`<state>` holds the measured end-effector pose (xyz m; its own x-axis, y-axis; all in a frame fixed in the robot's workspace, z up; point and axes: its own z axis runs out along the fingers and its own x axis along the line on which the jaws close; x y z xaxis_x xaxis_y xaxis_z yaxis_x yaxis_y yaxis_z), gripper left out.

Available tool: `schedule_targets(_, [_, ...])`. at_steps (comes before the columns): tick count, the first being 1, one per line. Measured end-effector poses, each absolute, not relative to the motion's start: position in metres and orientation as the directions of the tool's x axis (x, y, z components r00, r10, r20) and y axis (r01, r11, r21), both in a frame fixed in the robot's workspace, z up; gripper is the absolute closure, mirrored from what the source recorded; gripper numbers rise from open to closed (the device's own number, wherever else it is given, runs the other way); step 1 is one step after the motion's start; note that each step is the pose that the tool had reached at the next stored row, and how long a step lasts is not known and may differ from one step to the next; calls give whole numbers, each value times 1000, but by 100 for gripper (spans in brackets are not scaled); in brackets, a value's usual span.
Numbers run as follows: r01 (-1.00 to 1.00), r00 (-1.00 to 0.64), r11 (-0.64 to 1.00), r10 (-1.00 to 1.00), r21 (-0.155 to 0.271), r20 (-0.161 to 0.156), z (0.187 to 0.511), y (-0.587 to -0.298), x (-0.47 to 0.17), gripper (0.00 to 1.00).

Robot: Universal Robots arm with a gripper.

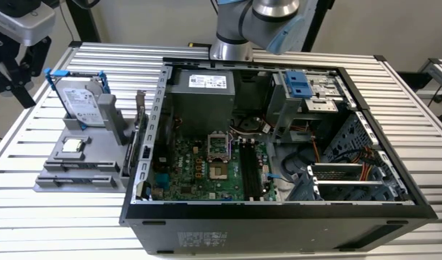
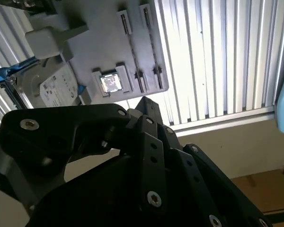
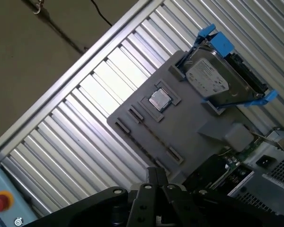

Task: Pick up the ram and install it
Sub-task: 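Pick up the ram and move it above insertion slot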

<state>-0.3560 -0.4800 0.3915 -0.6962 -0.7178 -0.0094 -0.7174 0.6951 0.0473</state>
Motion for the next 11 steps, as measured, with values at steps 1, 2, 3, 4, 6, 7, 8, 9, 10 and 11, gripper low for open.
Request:
schedule_targets(1, [-726,-687,686,-726,47,-9,392,-480,-356,100])
schedule_targets(2, [-734,-678,677,-735,47,-9,392,-480,-356,100])
schedule_targets(3, [-742,-670,669,-743,47,-9,392,-480,-356,100])
schedule_targets(4, [-750,-661,660,-750,47,-9,392,-480,-356,100])
schedule_targets(6, [-762,-647,646,-763,47,-9,392,-480,-356,100])
schedule_targets(7, [-769,-639,638,-769,47,-9,392,-480,-356,100])
schedule_targets(8, [-775,-631,630,-776,47,-9,392,-480,-356,100])
schedule_targets(9, [-782,-622,621,-783,47,-9,392,-480,-356,100])
schedule_targets(10, [-789,-614,613,-790,47,-9,392,-480,-356,100])
schedule_targets(11, [-796,-604,603,-797,47,-9,392,-480,-356,100])
